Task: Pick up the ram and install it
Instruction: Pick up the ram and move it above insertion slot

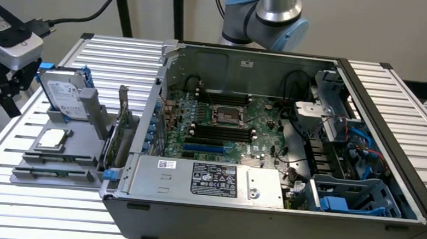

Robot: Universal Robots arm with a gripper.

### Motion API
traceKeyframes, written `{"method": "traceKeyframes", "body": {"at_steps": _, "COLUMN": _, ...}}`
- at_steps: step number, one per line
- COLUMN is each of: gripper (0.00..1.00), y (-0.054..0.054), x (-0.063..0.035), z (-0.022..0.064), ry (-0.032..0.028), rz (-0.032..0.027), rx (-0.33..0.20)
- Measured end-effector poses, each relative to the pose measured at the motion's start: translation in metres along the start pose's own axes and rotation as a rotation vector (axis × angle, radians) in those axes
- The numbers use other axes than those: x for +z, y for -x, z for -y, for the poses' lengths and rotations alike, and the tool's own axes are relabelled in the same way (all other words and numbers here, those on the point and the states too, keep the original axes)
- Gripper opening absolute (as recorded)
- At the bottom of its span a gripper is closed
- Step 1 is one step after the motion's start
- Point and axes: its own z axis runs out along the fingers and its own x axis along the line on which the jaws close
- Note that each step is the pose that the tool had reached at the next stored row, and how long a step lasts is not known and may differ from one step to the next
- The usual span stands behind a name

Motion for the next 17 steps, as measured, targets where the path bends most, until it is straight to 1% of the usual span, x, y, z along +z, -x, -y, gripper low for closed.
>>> {"method": "traceKeyframes", "body": {"at_steps": 5, "gripper": 0.11, "y": 0.0001, "x": 0.0022, "z": 0.0001, "ry": 0.0017, "rz": -0.009, "rx": -0.091}}
{"method": "traceKeyframes", "body": {"at_steps": 8, "gripper": 0.11, "y": 0.0002, "x": 0.0037, "z": 0.0003, "ry": 0.0016, "rz": -0.0134, "rx": -0.145}}
{"method": "traceKeyframes", "body": {"at_steps": 11, "gripper": 0.11, "y": 0.0002, "x": 0.0054, "z": 0.0003, "ry": 0.0004, "rz": -0.0167, "rx": -0.199}}
{"method": "traceKeyframes", "body": {"at_steps": 17, "gripper": 0.11, "y": 0.0004, "x": 0.0092, "z": 0.0004, "ry": -0.0045, "rz": -0.0216, "rx": -0.307}}
